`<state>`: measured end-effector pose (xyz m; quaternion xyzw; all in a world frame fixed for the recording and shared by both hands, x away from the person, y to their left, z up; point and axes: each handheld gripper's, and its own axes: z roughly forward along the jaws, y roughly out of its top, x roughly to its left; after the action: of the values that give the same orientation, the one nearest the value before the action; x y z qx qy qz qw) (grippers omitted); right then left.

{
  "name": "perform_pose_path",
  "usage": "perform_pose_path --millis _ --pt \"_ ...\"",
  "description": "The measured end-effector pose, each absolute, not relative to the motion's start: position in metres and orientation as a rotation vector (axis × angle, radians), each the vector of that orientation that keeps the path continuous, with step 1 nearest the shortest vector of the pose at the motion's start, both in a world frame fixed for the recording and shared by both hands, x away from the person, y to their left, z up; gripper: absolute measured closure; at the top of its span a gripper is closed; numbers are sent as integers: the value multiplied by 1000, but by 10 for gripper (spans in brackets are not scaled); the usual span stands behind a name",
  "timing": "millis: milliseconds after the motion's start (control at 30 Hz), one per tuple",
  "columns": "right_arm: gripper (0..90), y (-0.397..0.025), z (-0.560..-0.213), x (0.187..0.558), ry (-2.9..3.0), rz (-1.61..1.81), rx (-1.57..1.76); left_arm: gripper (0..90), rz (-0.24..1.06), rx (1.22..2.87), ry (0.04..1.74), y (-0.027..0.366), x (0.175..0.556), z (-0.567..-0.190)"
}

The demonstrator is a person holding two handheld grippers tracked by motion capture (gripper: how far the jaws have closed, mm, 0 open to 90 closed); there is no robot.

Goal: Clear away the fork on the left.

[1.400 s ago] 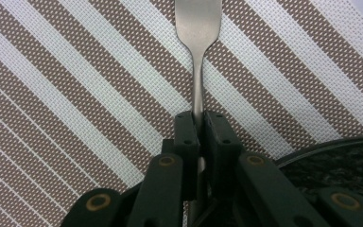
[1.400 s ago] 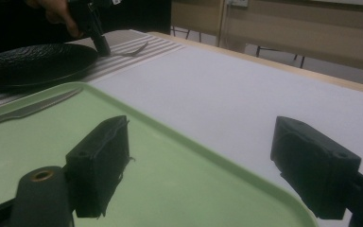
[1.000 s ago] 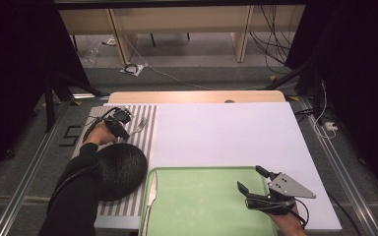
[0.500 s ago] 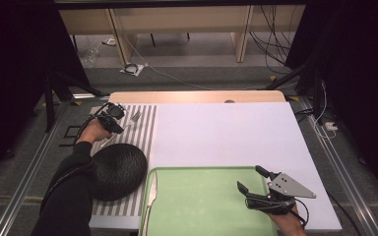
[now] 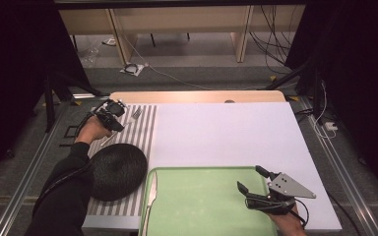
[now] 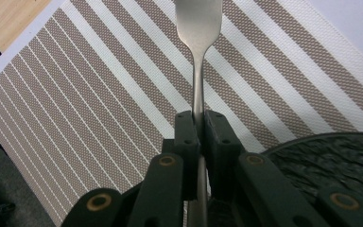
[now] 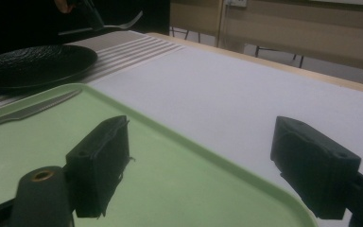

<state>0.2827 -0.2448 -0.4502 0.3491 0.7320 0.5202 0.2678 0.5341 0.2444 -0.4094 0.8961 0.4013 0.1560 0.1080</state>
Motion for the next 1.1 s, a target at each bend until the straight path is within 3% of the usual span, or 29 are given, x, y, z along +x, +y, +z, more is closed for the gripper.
perform_pose_path --millis 633,1100 --pt "210 -244 -450 282 1975 1399 937 840 398 2585 995 210 473 -388" --pt "210 -244 -450 282 1979 1397 940 840 358 2571 930 199 441 -395"
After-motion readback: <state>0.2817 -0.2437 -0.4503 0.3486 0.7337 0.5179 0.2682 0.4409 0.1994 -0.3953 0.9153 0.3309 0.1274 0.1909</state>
